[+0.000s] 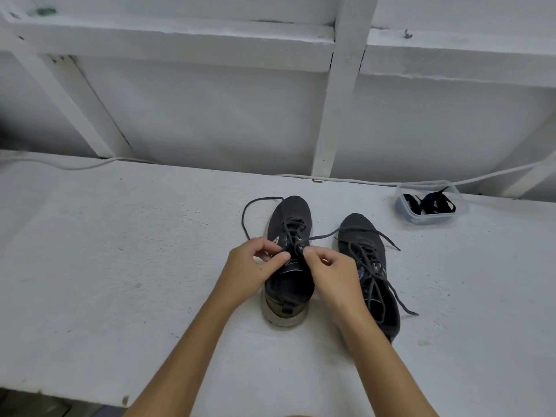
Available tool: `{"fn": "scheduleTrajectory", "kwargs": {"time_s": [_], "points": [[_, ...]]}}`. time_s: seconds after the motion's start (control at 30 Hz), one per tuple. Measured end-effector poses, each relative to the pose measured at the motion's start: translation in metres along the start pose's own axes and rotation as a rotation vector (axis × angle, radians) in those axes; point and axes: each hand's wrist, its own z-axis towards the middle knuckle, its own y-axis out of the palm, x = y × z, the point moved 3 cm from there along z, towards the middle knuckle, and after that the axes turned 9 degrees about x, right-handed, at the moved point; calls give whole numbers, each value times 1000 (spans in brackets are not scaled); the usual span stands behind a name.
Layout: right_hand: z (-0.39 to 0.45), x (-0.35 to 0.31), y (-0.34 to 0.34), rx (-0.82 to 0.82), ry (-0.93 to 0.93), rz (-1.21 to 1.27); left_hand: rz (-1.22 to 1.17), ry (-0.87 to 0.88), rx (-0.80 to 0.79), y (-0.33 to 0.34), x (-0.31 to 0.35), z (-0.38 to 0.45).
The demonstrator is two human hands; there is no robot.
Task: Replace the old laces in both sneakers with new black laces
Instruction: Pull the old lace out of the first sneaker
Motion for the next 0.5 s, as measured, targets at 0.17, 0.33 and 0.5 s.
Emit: {"fn": "scheduleTrajectory", "kwargs": {"time_s": [0.17, 0.33, 0.5], "points": [[22, -10, -5, -2, -22, -253, 50, 186, 152, 6, 2, -11], [28, -14, -2, 53, -20, -231, 39, 176, 209, 11, -3, -15], [23, -13, -10, -116, 27, -270, -9, 99, 234, 14, -2, -18]]}}
